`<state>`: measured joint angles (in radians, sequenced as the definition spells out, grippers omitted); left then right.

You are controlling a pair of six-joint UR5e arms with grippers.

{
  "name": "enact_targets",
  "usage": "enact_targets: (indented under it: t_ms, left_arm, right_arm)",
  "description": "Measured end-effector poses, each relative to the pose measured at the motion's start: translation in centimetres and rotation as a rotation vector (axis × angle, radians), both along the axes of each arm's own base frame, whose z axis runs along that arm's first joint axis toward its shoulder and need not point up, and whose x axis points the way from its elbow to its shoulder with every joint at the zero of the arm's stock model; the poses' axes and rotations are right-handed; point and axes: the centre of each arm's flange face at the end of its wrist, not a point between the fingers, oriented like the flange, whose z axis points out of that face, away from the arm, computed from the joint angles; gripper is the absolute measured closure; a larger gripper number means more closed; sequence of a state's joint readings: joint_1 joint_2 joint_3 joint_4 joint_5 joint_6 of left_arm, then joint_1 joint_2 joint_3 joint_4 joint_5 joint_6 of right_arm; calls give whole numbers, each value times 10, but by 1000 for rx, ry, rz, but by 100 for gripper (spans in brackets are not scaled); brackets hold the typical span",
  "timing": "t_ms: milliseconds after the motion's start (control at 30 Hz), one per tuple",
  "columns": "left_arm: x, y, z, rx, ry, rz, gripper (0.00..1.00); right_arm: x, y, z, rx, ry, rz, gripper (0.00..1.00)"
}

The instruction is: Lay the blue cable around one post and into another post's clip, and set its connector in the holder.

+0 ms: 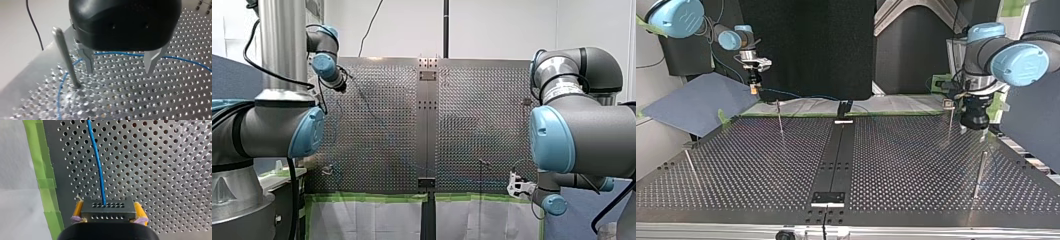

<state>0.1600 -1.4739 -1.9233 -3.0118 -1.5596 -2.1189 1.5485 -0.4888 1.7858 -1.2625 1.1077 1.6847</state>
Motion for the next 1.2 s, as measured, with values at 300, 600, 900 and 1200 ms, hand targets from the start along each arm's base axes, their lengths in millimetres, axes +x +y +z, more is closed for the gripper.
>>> enact_targets:
  t_ms: [300,600,900,1200]
  left_arm:
    - [-21,24,29,78,6,98,1]
    - [-38,34,80,139,-43,90,1]
    - [-46,23,121,140,-79,15,1]
    - [-33,13,133,148,-38,-82,1]
  right_arm:
    - [1,1,0,4,0,2,100]
    - [4,0,0,4,-3,10,100]
    - [8,-1,0,12,-2,15,100]
    - [11,1,-1,28,1,19,100]
